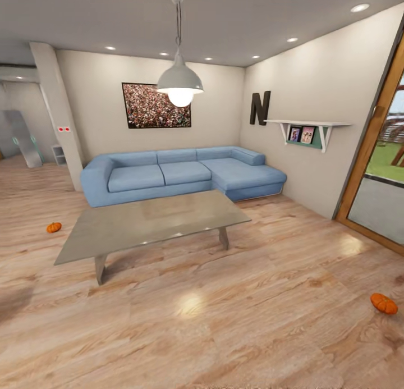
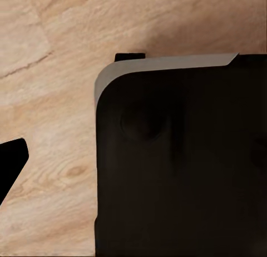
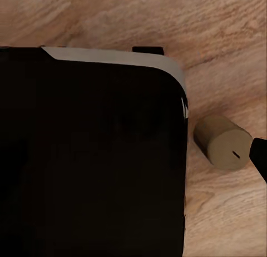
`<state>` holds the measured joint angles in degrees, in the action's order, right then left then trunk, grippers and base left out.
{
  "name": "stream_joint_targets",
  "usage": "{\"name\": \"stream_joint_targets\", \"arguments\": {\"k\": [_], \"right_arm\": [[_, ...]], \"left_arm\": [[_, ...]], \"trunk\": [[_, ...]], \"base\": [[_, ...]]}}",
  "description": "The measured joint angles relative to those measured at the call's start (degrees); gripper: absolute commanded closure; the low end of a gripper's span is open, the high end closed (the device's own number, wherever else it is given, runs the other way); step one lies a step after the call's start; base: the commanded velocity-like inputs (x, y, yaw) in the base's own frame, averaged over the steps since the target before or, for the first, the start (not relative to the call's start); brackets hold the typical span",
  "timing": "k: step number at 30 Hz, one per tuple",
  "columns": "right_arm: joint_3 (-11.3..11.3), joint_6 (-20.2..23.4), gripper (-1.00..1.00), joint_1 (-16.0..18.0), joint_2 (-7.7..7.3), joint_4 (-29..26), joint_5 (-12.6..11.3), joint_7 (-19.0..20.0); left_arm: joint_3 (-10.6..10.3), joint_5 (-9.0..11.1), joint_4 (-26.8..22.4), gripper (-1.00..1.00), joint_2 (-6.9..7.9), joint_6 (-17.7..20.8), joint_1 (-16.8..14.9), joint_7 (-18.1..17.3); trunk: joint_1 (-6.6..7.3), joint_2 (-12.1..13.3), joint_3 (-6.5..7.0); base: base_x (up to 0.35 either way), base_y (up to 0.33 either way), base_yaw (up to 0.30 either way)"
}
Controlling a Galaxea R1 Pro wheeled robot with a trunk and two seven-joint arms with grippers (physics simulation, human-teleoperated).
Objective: Place each of the two pumpkins and all three candles from the living room inside a cabinet in the living room (use any cabinet), then make sure every cabinet is closed, and position the cauldron so it is next to a table in the living room.
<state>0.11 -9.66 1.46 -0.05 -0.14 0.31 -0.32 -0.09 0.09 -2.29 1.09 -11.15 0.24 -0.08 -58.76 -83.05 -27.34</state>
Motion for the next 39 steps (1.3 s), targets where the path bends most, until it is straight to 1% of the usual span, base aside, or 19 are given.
{"name": "stream_joint_targets", "arguments": {"k": [4,8,22,39], "right_arm": [[0.0,-0.7,-1.00,0.0,-0.01,0.0,0.0,0.0],[0.0,-1.7,-1.00,0.0,0.00,0.0,0.0,0.0],[0.0,-2.0,-1.00,0.0,0.05,0.0,0.0,0.0],[0.0,-2.0,-1.00,0.0,0.05,0.0,0.0,0.0]], "left_arm": [[-0.1,0.0,0.0,-1.00,0.04,0.0,0.0,0.0],[-0.1,0.0,0.0,-1.00,0.05,0.0,0.0,0.0],[-0.3,-0.1,0.0,-1.00,0.13,0.0,0.0,0.0],[-0.4,-0.3,0.0,-1.00,0.13,0.0,0.0,0.0]], "trunk": [[0.01,0.0,0.00],[0.02,0.0,0.00],[0.02,0.0,0.00],[0.00,0.0,0.00]], "base": [[-0.209,0.206,0.241],[-0.049,0.135,0.244],[-0.022,0.009,0.244],[-0.273,0.098,0.244]]}}
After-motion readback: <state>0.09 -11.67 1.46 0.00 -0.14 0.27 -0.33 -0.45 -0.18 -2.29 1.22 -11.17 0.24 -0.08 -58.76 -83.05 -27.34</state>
